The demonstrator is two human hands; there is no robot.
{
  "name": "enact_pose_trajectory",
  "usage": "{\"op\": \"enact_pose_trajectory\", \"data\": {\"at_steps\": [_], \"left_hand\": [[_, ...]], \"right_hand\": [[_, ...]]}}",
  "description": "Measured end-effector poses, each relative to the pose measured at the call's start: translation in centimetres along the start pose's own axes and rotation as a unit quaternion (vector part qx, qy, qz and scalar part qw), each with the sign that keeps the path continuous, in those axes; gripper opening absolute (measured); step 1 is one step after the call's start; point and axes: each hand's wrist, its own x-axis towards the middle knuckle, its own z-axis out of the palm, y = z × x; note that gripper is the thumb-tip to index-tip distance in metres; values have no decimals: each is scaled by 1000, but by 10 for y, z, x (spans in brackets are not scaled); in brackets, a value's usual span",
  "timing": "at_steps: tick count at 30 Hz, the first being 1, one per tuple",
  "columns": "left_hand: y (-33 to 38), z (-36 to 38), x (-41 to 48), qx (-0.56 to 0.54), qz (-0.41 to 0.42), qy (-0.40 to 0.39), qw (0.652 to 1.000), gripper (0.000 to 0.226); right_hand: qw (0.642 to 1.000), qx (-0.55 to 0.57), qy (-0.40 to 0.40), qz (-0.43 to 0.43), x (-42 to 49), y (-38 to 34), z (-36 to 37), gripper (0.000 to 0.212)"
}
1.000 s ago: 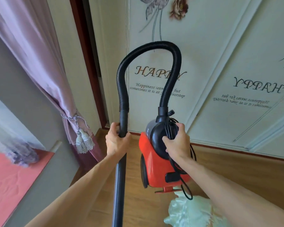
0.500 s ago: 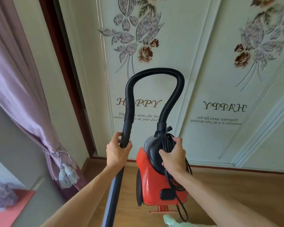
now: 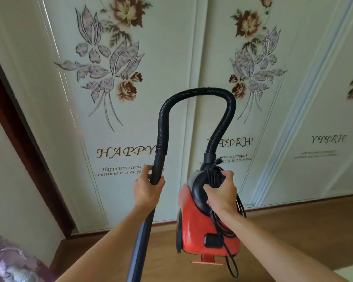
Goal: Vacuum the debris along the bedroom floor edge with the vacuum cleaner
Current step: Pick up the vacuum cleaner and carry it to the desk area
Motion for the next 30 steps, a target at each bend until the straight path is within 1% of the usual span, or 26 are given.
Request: {"op": "enact_pose_trajectory", "data": {"at_steps": [5, 9, 14, 18, 24, 30], "left_hand": [[8, 47, 42, -5, 40, -60, 997, 29], [14, 85, 85, -21, 70, -118, 990, 34], [24, 123, 133, -31, 109, -182, 977, 33], [35, 155, 152, -45, 136, -222, 964, 35], [61, 216, 158, -72, 171, -269, 945, 37], [71, 281, 155, -99, 181, -328, 922, 39]], "right_hand": [[997, -14, 71, 19, 34, 8, -20, 42], [990, -24, 133, 38, 62, 12, -26, 43], [973, -33, 220, 57, 88, 14, -33, 43], [957, -31, 279, 76, 100, 14, -42, 43], [939, -39, 329, 95, 111, 26, -62, 46], [921, -45, 368, 115, 135, 49, -89, 44]]}}
